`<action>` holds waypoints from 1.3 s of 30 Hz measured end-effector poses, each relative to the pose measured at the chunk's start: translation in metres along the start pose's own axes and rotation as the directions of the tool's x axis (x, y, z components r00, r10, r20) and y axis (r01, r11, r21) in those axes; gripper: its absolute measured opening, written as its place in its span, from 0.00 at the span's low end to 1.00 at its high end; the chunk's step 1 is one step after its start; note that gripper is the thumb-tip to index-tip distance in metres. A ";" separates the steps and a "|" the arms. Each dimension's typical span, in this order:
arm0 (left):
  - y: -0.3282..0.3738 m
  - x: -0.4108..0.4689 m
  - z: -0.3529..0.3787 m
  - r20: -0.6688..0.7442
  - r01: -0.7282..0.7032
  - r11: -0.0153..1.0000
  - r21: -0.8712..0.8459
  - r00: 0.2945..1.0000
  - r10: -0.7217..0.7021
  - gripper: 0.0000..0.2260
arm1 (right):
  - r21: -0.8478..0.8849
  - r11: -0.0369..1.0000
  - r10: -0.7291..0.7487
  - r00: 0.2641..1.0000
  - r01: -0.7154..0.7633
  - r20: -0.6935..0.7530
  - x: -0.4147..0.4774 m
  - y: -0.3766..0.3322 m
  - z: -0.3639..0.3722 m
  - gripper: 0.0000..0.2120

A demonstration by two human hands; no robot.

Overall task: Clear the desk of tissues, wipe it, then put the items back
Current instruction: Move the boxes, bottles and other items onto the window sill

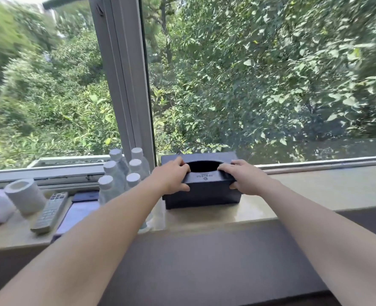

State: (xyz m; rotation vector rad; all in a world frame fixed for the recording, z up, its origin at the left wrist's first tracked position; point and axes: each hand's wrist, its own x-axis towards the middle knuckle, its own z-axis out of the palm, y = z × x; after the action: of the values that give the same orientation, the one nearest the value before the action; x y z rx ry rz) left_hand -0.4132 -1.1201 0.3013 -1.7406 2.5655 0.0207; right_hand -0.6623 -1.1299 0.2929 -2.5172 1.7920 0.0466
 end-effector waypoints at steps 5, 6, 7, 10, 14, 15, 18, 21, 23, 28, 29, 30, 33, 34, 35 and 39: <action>-0.008 0.016 0.002 0.041 0.031 0.998 -0.057 0.999 -0.029 0.26 | 0.011 1.000 -0.001 1.000 0.001 0.015 0.021 0.002 -0.005 0.28; -0.008 0.019 0.002 0.046 0.034 0.997 -0.067 0.998 -0.031 0.26 | 0.016 1.000 0.004 1.000 -0.005 0.013 0.024 0.002 -0.005 0.28; -0.008 0.022 0.001 0.048 0.035 0.996 -0.081 0.998 -0.031 0.26 | 0.012 1.000 0.012 1.000 -0.012 0.010 0.026 0.003 -0.005 0.28; -0.008 0.028 0.002 0.050 0.032 0.990 -0.134 0.998 -0.025 0.26 | -0.009 0.999 0.046 0.999 -0.046 0.000 0.032 0.004 -0.003 0.29; -0.008 0.035 -0.001 0.064 0.027 0.987 -0.156 0.998 -0.018 0.26 | 0.003 0.998 0.070 0.998 -0.070 0.004 0.038 0.009 -0.005 0.31; -0.009 0.036 -0.003 0.068 0.025 0.987 -0.156 0.998 -0.014 0.26 | 0.005 0.997 0.073 0.997 -0.073 0.006 0.039 0.009 -0.005 0.32; -0.010 0.040 -0.004 0.074 0.016 0.988 -0.156 0.997 -0.004 0.27 | -0.006 0.997 0.083 0.996 -0.083 0.010 0.039 0.007 -0.006 0.33; -0.011 0.041 0.000 0.065 0.015 0.987 -0.163 0.998 -0.005 0.27 | -0.025 0.998 0.066 0.998 -0.065 0.023 0.037 0.003 -0.007 0.33; -0.011 0.041 0.004 0.049 0.018 0.986 -0.167 0.999 -0.010 0.26 | -0.043 0.997 0.064 0.997 -0.063 0.031 0.034 0.001 -0.005 0.32; -0.005 0.035 0.011 -0.008 0.059 0.988 -0.141 0.998 -0.060 0.25 | -0.114 0.988 0.099 0.991 -0.108 -0.085 0.027 -0.012 0.001 0.28; -0.002 0.033 0.013 -0.027 0.073 0.988 -0.133 0.997 -0.078 0.26 | -0.114 0.988 0.094 0.988 -0.109 -0.124 0.026 -0.016 0.004 0.25; 0.000 0.030 0.014 -0.046 0.086 0.989 -0.119 0.995 -0.092 0.27 | -0.101 0.989 0.088 0.983 -0.105 -0.159 0.025 -0.019 0.008 0.22; 0.003 0.016 0.015 -0.043 0.073 0.993 -0.097 0.996 -0.077 0.37 | -0.093 0.993 0.048 0.978 -0.068 -0.204 0.016 -0.028 0.012 0.16; 0.003 0.009 0.013 -0.035 0.050 0.994 -0.101 0.998 -0.054 0.39 | -0.092 0.994 0.039 0.979 -0.058 -0.200 0.012 -0.030 0.011 0.15; 0.003 0.003 0.010 -0.038 0.024 0.996 -0.087 0.999 -0.027 0.39 | -0.086 0.995 0.038 0.980 -0.056 -0.194 0.007 -0.032 0.007 0.14; -0.001 -0.019 -0.008 -0.098 -0.063 0.997 0.044 0.993 0.067 0.37 | -0.072 0.996 0.043 0.984 -0.056 -0.172 -0.007 -0.047 -0.014 0.18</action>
State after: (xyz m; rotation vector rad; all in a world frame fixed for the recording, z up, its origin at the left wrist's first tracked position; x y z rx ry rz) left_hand -0.4055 -1.1033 0.3101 -1.6852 2.6713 -0.1184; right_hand -0.6208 -1.1086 0.3080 -2.6005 1.9514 -0.1032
